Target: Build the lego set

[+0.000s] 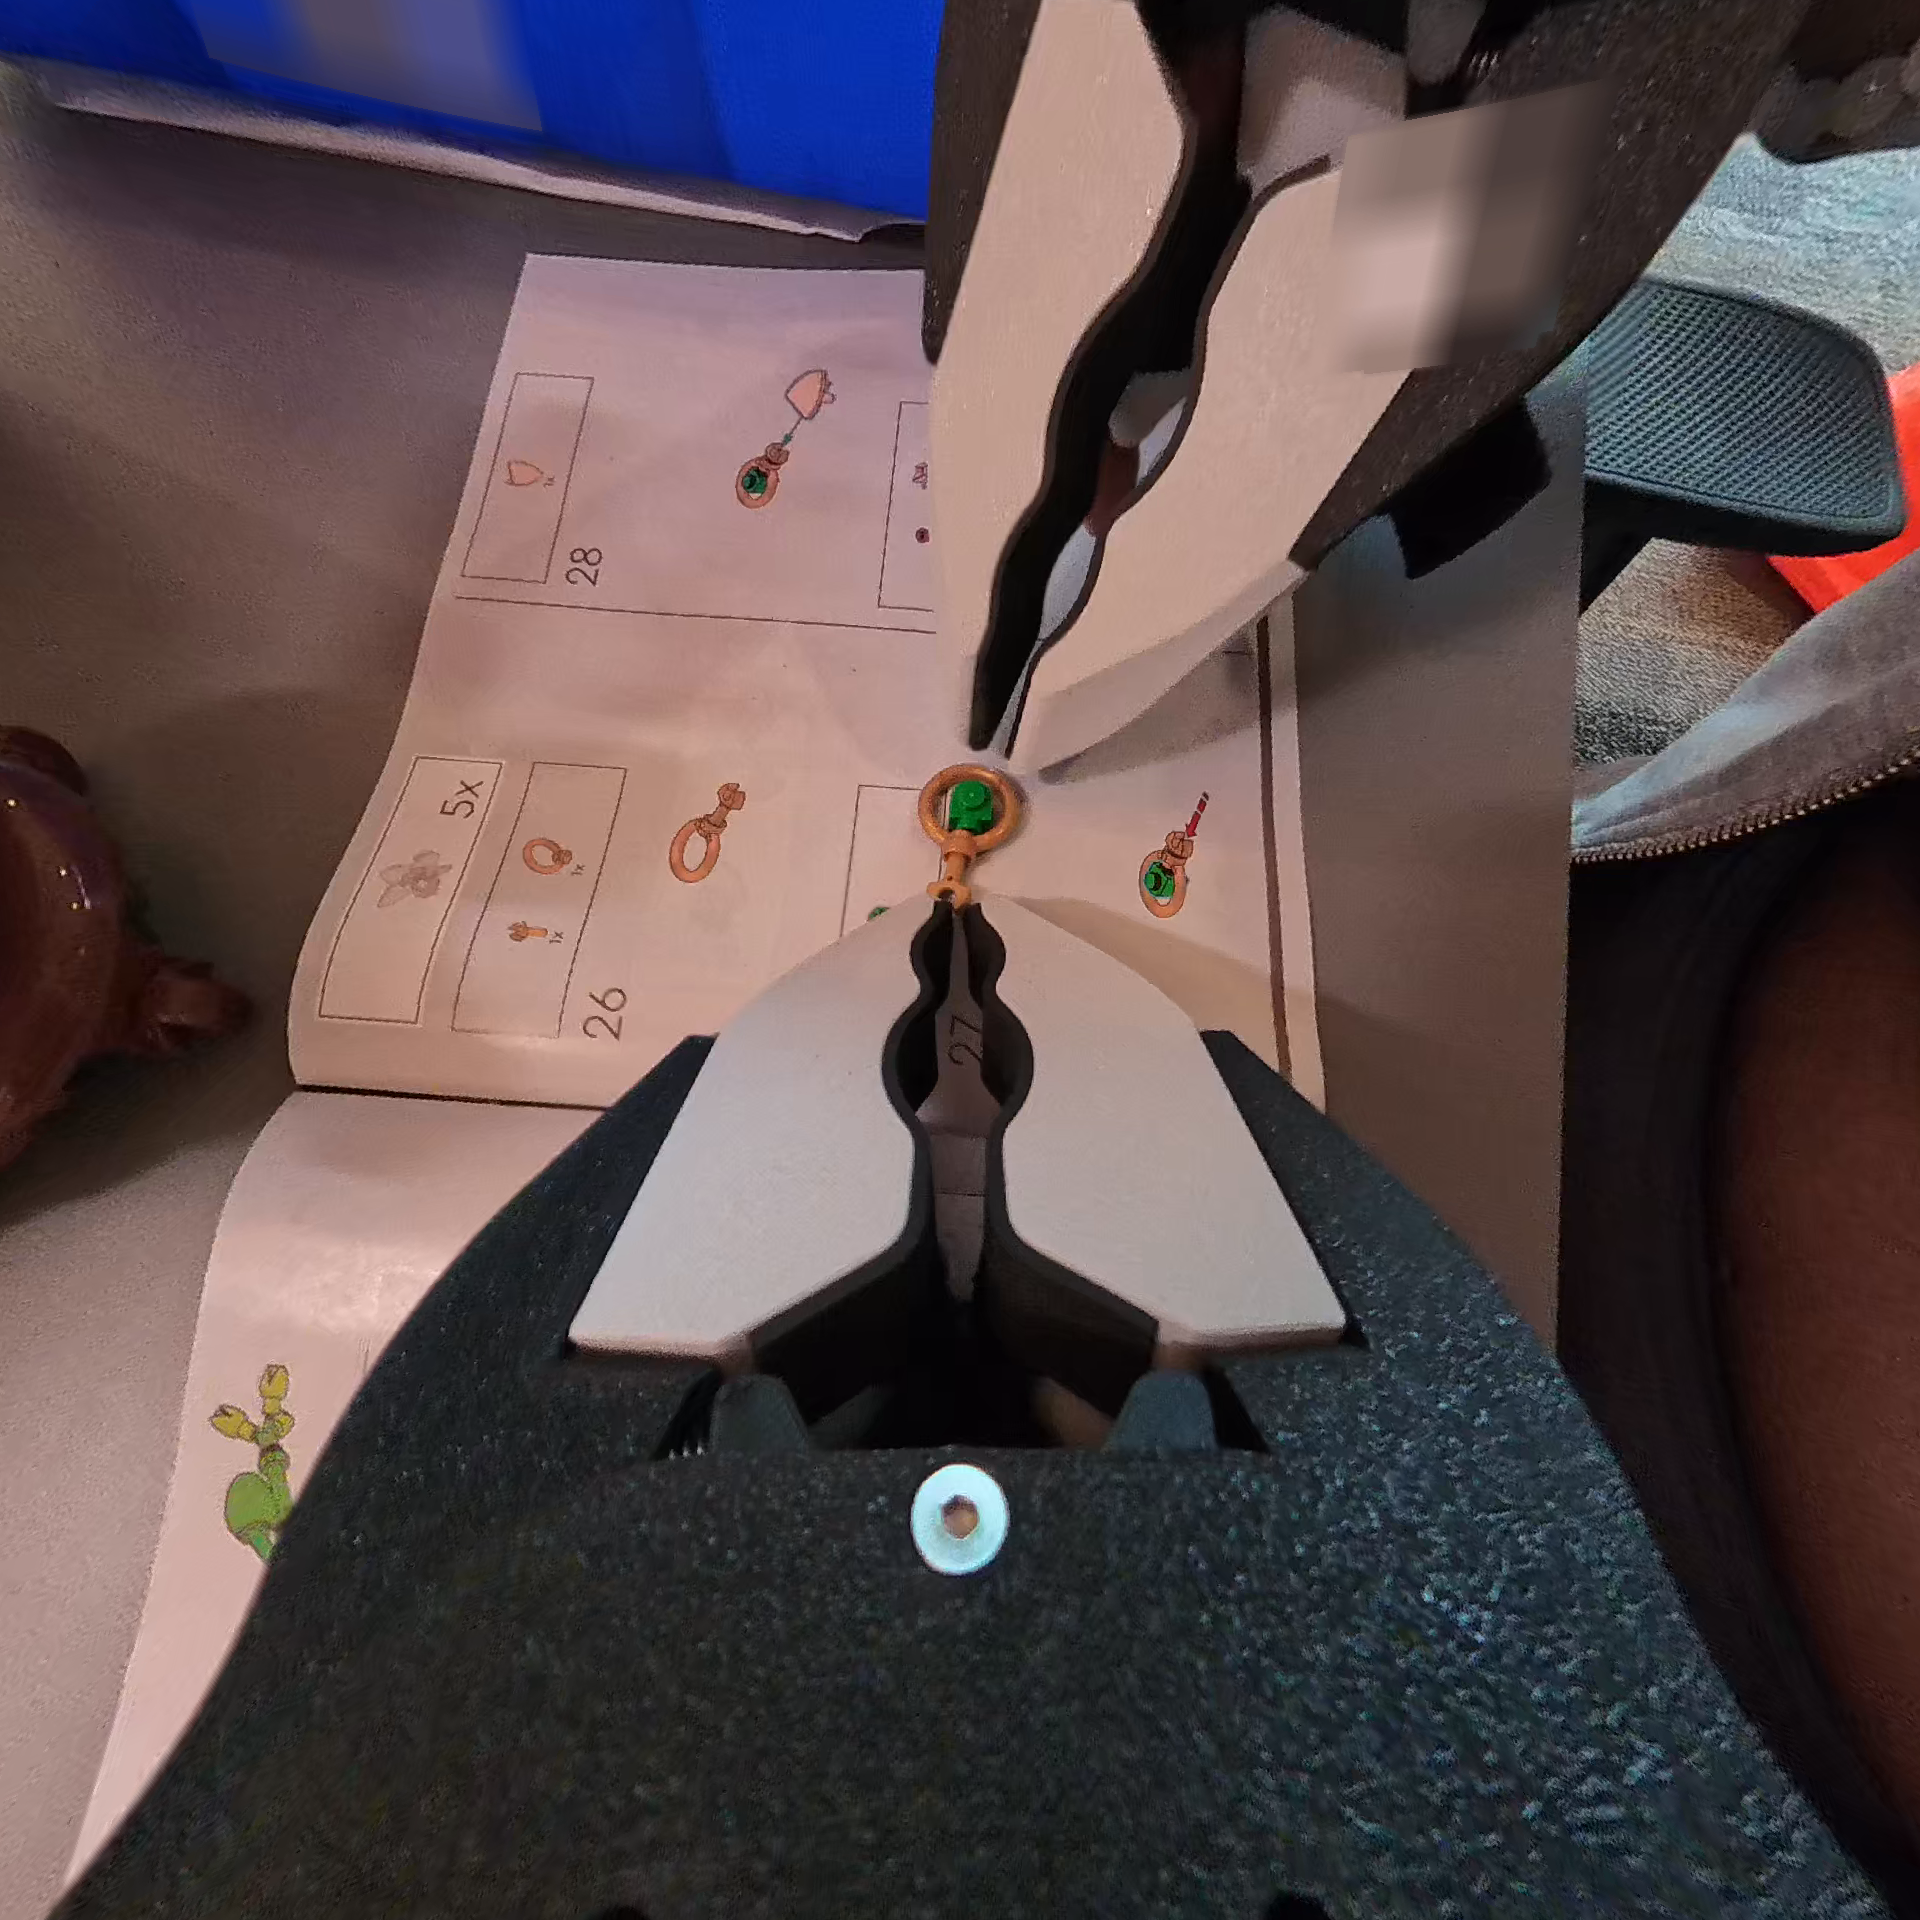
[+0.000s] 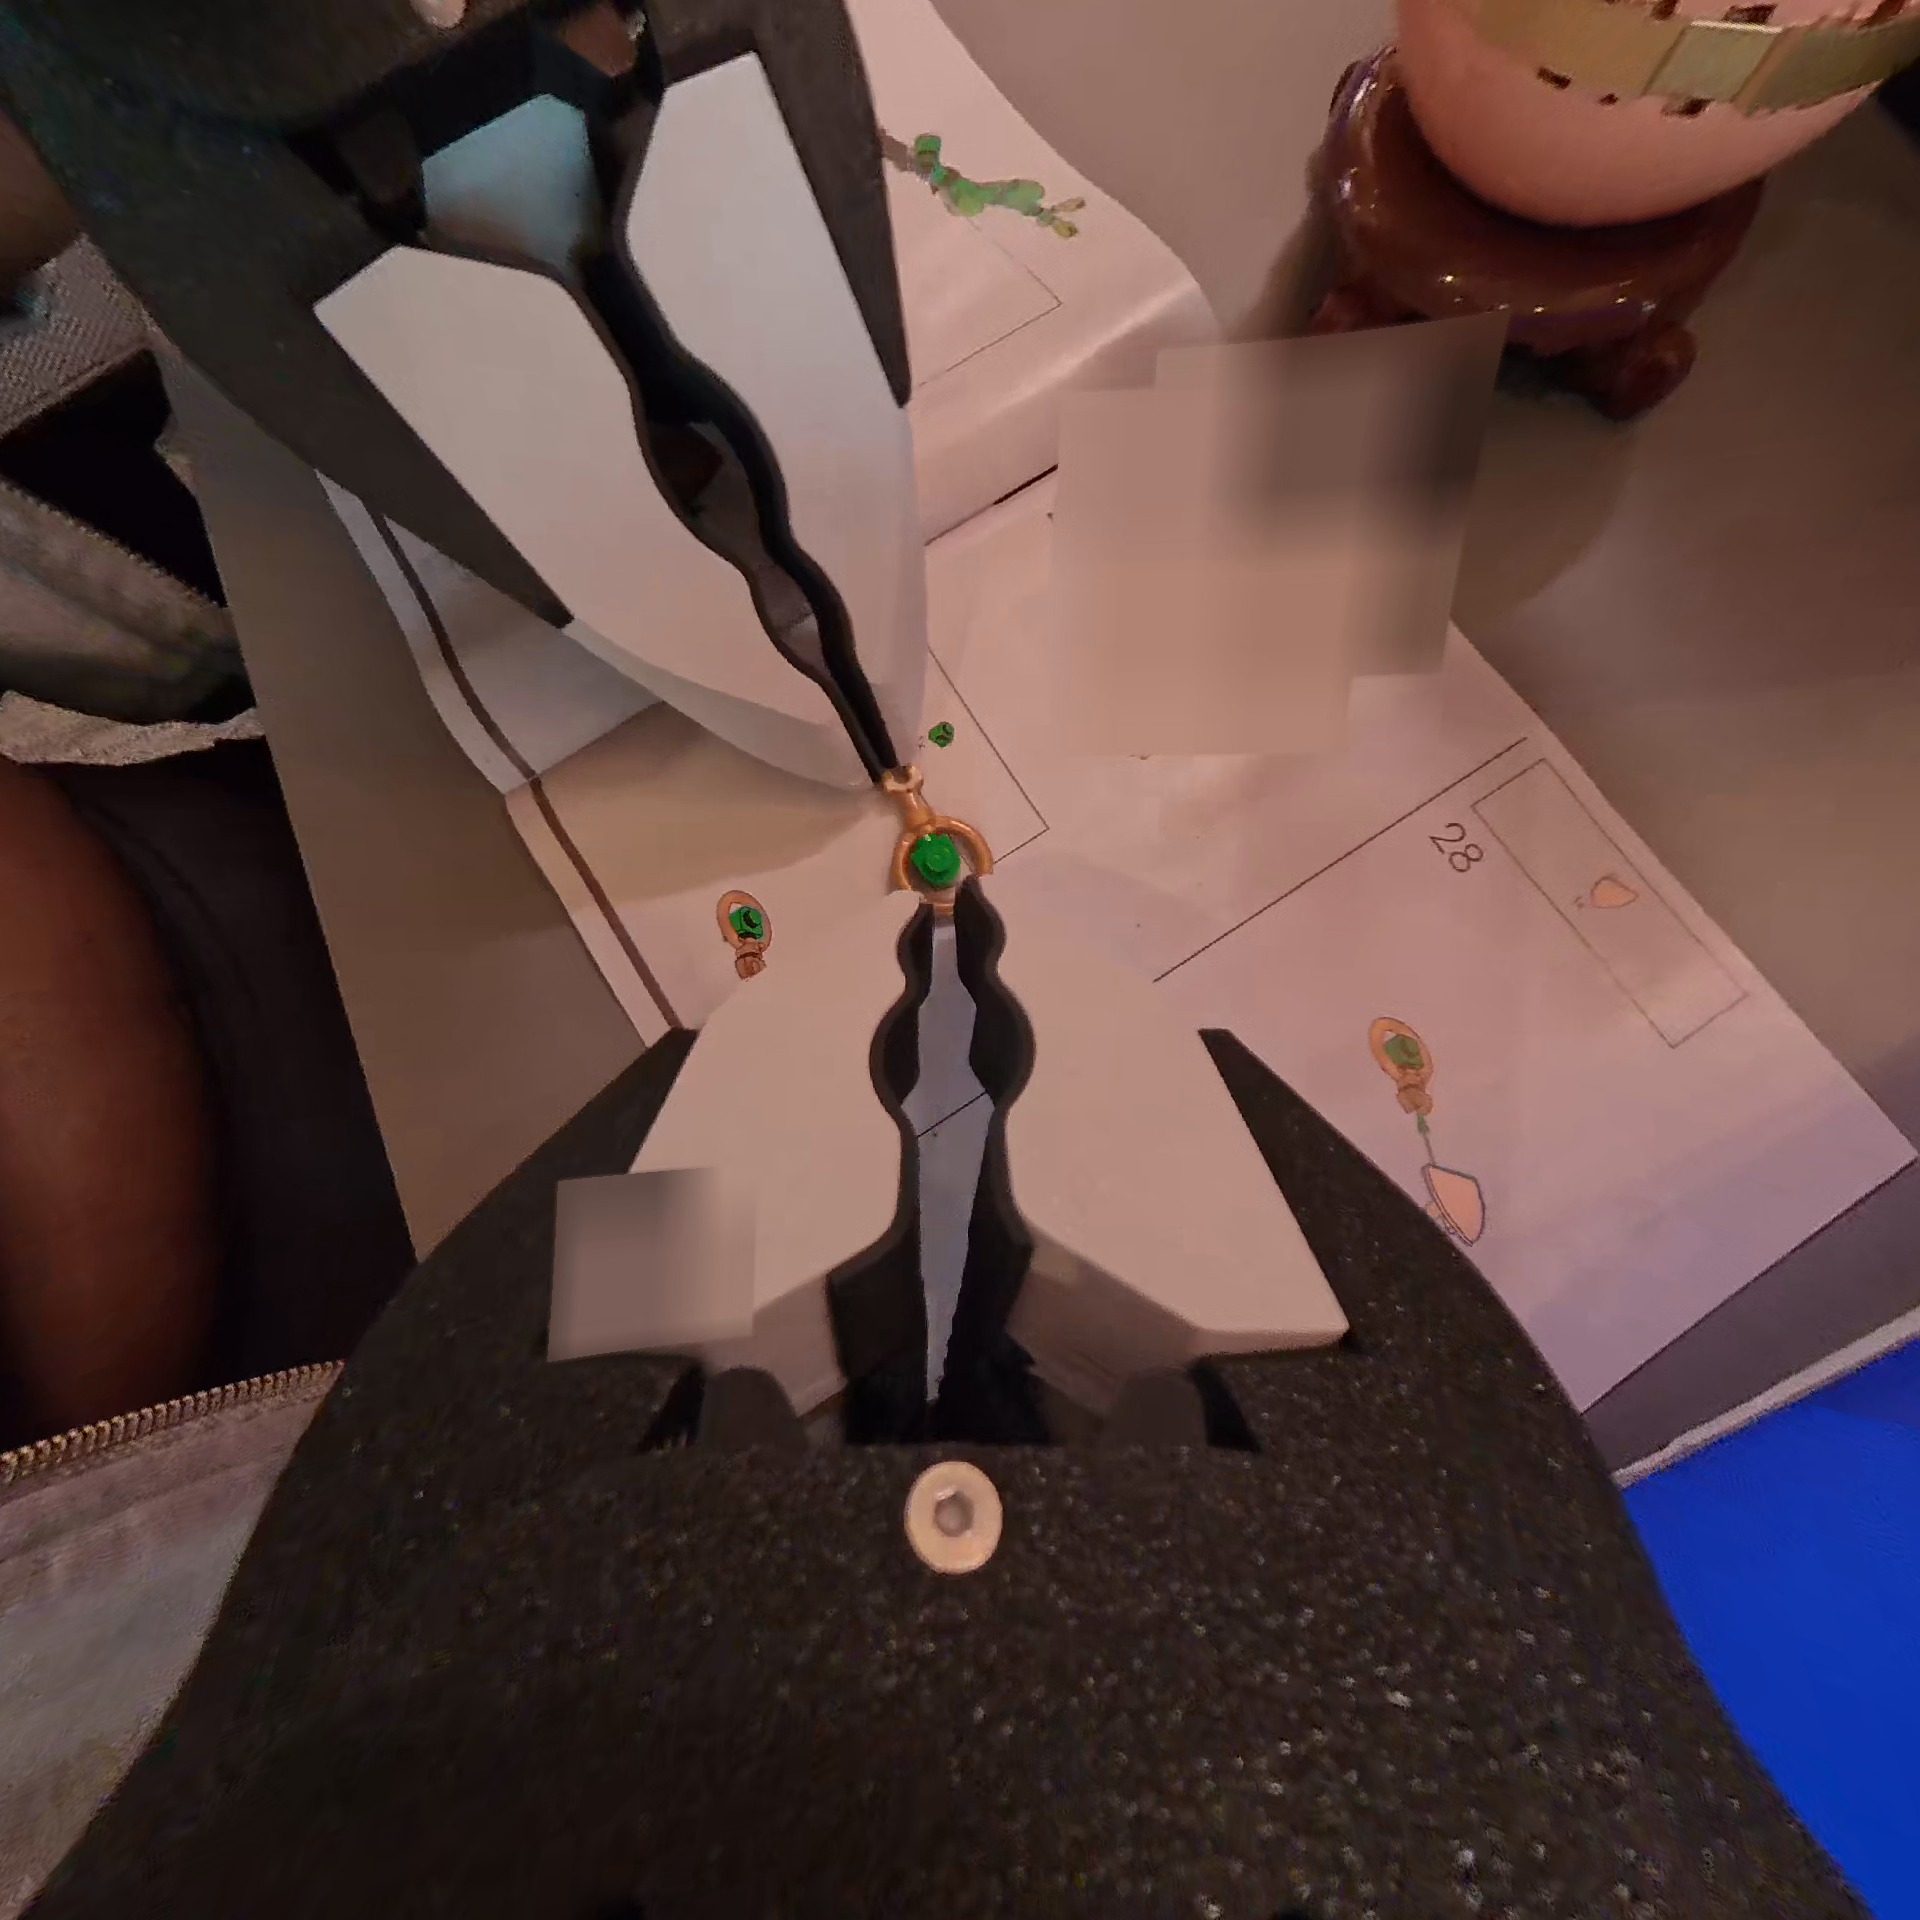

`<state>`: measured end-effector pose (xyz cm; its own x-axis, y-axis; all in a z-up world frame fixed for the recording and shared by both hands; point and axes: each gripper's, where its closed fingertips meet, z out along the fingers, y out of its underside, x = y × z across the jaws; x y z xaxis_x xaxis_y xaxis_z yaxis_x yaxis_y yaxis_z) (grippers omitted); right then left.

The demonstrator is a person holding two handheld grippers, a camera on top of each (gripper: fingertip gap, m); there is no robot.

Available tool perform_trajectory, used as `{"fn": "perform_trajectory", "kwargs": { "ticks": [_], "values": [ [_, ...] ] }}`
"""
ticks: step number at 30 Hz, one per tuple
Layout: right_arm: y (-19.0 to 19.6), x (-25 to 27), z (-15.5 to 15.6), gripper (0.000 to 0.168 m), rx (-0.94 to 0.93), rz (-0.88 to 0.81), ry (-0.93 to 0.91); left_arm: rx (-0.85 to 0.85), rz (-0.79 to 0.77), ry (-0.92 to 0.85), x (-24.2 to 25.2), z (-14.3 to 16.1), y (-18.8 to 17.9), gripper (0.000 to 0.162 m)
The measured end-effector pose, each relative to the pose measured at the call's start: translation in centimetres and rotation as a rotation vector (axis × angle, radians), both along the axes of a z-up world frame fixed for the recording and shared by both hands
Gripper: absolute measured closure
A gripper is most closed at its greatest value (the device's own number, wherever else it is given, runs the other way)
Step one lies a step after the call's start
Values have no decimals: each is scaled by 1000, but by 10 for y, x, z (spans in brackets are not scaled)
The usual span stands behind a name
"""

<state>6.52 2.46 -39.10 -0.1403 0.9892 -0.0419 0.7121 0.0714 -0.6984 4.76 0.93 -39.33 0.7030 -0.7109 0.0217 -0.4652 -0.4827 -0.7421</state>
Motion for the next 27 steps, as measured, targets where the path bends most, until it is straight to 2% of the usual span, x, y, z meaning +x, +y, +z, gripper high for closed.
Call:
{"fn": "perform_trajectory", "kwargs": {
  "ticks": [27],
  "values": [
    [0,-5,4,164,89,95,-14,18,-30,1,1,1,0,159]
  ]
}}
